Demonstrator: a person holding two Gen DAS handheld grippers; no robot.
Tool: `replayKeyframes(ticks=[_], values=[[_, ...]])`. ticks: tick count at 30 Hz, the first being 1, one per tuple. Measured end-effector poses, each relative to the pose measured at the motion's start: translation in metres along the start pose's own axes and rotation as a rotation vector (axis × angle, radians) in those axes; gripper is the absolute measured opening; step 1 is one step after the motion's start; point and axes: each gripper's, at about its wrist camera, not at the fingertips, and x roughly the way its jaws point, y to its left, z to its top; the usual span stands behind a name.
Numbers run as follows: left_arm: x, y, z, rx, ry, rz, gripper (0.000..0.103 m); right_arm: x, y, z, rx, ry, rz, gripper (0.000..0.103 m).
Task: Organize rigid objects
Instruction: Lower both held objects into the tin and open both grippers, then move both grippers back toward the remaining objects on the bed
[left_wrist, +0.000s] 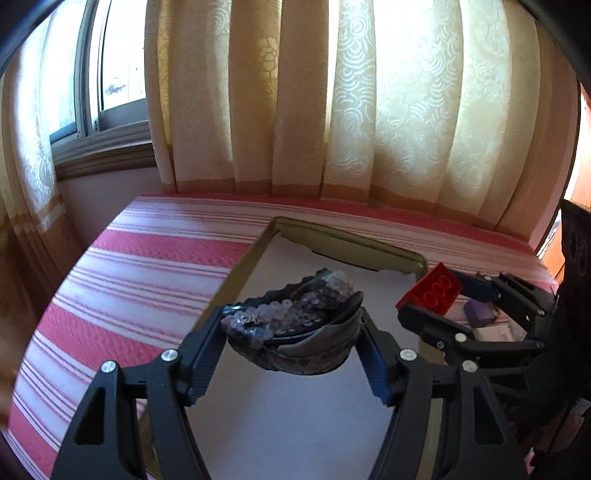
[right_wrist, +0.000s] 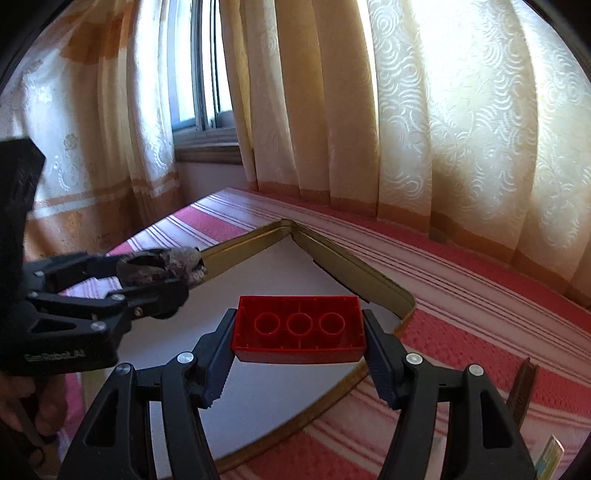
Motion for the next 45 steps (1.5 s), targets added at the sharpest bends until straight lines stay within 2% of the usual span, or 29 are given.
replayKeyframes(ticks=[7, 17, 23, 24, 25, 28, 29, 32, 35, 37, 41, 45], values=[[0.018, 0.003, 0.013, 0.025, 0.053, 0.003, 0.068, 0.031, -0.009, 0.0, 0.011, 0.077, -0.007, 0.066], [0.037, 0.004, 0.015, 0.024, 0.118, 0.017, 0.068, 0.04, -0.007, -0.002, 0.009, 0.093, 0.001, 0.066], [0.037, 0.001, 0.018, 0.032, 0.117, 0.03, 0.069, 0.044, -0.003, -0.001, -0.003, 0.101, 0.03, 0.066], [0.037, 0.001, 0.017, 0.03, 0.114, 0.036, 0.07, 0.044, -0.001, -0.001, -0.009, 0.104, 0.036, 0.069], [0.036, 0.001, 0.018, 0.03, 0.111, 0.039, 0.072, 0.044, 0.002, -0.001, -0.021, 0.106, 0.034, 0.077], [0.03, 0.001, 0.018, 0.021, 0.092, 0.071, 0.085, 0.036, 0.009, 0.0, -0.054, 0.083, 0.001, 0.082], [0.023, 0.001, 0.018, 0.011, 0.073, 0.071, 0.089, 0.033, 0.01, 0.0, -0.06, 0.079, -0.007, 0.082], [0.002, -0.002, 0.016, -0.005, 0.012, 0.067, 0.091, 0.02, 0.012, -0.003, -0.075, 0.085, -0.03, 0.082], [-0.025, -0.016, 0.006, -0.004, -0.072, 0.072, 0.103, -0.005, 0.008, -0.013, -0.077, 0.074, -0.052, 0.082], [-0.043, -0.032, -0.006, 0.016, -0.121, 0.044, 0.103, -0.028, 0.003, -0.022, -0.079, 0.052, -0.049, 0.082], [-0.063, -0.068, -0.03, 0.059, -0.154, -0.022, 0.103, -0.081, -0.013, -0.046, -0.078, 0.002, -0.085, 0.083], [-0.067, -0.109, -0.055, 0.118, -0.146, -0.084, 0.103, -0.129, -0.041, -0.08, -0.004, -0.047, -0.144, 0.085]])
